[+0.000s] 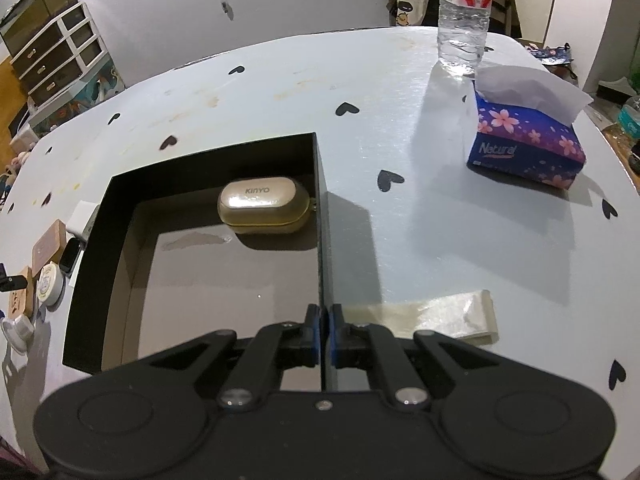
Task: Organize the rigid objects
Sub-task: 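Grasp the carved wooden tile with the left gripper, then carry the carved wooden tile into the black box and release it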
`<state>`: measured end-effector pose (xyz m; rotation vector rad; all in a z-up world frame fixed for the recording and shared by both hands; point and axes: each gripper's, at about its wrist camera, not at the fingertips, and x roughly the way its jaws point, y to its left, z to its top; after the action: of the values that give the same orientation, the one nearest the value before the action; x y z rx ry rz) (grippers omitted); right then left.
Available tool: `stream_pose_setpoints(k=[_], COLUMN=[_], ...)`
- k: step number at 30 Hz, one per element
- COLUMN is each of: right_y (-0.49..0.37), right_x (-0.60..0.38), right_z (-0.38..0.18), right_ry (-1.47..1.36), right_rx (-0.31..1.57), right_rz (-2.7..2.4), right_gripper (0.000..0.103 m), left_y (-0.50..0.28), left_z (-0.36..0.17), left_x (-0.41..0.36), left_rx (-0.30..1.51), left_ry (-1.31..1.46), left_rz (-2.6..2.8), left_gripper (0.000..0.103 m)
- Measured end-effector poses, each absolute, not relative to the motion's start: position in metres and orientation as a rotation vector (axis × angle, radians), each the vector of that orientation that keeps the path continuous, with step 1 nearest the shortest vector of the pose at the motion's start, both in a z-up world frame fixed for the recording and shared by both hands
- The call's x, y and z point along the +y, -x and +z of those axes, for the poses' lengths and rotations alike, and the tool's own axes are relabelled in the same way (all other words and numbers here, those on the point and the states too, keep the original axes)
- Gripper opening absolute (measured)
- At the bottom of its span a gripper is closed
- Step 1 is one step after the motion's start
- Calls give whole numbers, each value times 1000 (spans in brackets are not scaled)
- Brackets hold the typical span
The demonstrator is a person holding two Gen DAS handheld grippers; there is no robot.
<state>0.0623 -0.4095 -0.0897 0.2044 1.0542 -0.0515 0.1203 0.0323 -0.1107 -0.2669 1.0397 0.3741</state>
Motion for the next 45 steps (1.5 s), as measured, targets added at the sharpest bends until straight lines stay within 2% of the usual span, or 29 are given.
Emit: stream_pose_setpoints(k=[6,8,9,10,18,26,36,45], right_y=[-63,-63,-63,-63,-63,-63,-63,-63], right_x=[-408,-408,-407,-407,-409,-410,-411,-412], right_z=[-89,-89,-89,-89,-89,-89,-89,-90], right_ry=[-205,-201,-200,-200,-203,-208,-212,-216], right_rx=[1060,1060,1060,1060,1063,1062,1064,1063], right_rz=[-67,-69,-70,-69,-61,-55,-46,-41], right_gripper=[5,5,4,4,5,5,5,5], left_y=[-126,-125,-125,-125,-122,-110,-109,-124], left_z=[-120,-118,-117,-115,-108,-59,-14,-21], left_x=[30,28,27,26,31,14,-64,-149], left_rx=[1075,1055,1043,1032,1031,867,815,905], left_ry=[244,234,225,213,229,264,270,242], left_rz=[415,410,404,398,404,332,32,-236], left_gripper=[93,85,72,66,65,65,65,65])
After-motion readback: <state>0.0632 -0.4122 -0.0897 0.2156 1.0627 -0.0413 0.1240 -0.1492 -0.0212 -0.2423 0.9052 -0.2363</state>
